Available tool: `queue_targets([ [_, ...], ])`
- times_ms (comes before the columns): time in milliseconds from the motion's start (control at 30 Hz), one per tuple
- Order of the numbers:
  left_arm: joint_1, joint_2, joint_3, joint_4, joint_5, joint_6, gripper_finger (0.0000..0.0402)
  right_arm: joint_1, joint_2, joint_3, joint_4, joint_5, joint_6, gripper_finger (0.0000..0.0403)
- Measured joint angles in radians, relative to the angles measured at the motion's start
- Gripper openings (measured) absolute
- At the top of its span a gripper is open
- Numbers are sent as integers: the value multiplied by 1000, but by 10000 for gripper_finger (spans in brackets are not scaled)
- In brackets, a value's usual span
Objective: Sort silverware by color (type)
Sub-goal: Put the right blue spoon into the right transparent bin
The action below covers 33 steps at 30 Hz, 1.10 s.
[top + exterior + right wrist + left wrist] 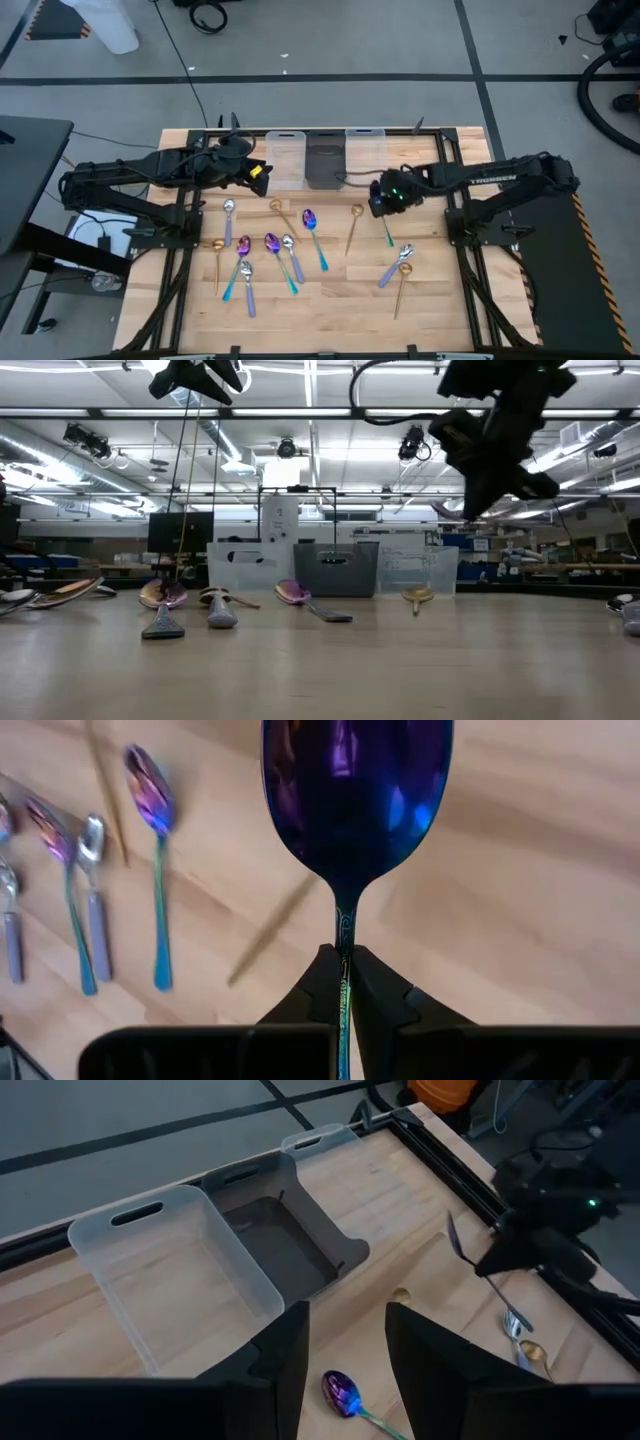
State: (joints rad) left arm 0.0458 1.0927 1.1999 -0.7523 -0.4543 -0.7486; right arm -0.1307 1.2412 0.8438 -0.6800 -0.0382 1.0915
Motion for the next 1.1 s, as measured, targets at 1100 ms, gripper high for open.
queue_targets([
  [1100, 4, 0, 0, 0, -16, -5, 141, -493, 428, 520, -103, -148, -620, 16],
])
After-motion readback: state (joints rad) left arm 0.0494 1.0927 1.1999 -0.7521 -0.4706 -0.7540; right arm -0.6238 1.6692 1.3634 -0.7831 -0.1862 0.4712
